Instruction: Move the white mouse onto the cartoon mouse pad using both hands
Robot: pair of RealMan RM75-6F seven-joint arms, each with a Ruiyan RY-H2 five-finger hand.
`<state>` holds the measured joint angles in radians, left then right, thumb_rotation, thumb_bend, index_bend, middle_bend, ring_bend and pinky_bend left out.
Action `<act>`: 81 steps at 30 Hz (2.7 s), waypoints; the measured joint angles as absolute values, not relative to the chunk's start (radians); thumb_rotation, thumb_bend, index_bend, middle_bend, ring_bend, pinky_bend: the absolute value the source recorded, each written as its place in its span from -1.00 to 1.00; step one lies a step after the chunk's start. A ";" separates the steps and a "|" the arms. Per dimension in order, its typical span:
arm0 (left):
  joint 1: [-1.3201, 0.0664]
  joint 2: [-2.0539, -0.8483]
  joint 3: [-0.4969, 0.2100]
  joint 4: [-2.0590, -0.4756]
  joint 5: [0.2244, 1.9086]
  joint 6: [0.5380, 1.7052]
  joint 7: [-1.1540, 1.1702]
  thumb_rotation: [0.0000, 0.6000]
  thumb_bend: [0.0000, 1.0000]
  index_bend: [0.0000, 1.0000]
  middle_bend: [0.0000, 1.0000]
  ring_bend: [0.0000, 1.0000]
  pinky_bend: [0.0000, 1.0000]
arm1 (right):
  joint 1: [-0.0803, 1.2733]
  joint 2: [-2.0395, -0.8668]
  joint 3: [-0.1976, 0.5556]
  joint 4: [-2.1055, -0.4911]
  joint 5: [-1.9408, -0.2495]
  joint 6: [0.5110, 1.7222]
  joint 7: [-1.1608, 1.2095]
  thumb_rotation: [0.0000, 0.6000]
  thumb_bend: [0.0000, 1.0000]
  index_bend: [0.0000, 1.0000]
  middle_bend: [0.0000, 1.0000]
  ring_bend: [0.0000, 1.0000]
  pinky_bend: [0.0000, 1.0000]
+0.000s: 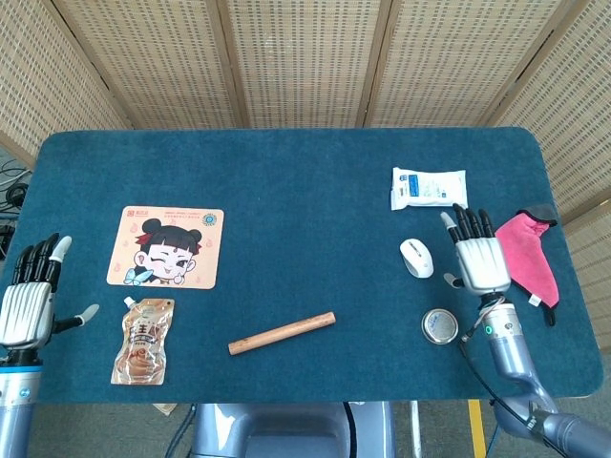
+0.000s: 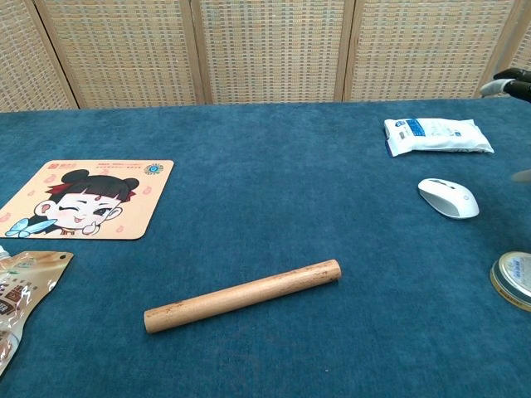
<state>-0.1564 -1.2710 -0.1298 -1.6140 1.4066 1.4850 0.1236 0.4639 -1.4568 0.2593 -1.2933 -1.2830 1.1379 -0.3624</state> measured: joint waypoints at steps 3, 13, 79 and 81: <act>-0.158 -1.274 -0.131 -1.612 1.402 1.483 0.129 1.00 -1.00 -1.00 -1.00 -1.00 -1.00 | 0.490 -1.491 0.264 -1.225 -1.270 1.115 -0.349 1.00 -1.00 -1.00 -1.00 -1.00 -1.00; -0.169 -1.287 -0.136 -1.596 1.375 1.460 0.145 1.00 -1.00 -1.00 -1.00 -1.00 -1.00 | 0.558 -1.588 0.264 -1.032 -1.239 1.034 -0.276 1.00 -1.00 -1.00 -1.00 -1.00 -1.00; -0.186 -1.311 -0.101 -1.597 1.406 1.444 0.185 1.00 -1.00 -1.00 -1.00 -1.00 -1.00 | 0.658 -1.773 0.225 -0.781 -1.274 0.985 -0.127 1.00 -1.00 -1.00 -1.00 -1.00 -1.00; -0.186 -1.310 -0.101 -1.599 1.408 1.445 0.182 1.00 -1.00 -1.00 -1.00 -1.00 -1.00 | 0.656 -1.770 0.226 -0.801 -1.271 0.989 -0.139 1.00 -1.00 -1.00 -1.00 -1.00 -1.00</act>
<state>-0.1857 -1.3100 -0.1006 -1.5988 1.4081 1.4455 0.1825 0.6557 -1.7699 0.2256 -0.8009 -1.2707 0.9889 -0.1394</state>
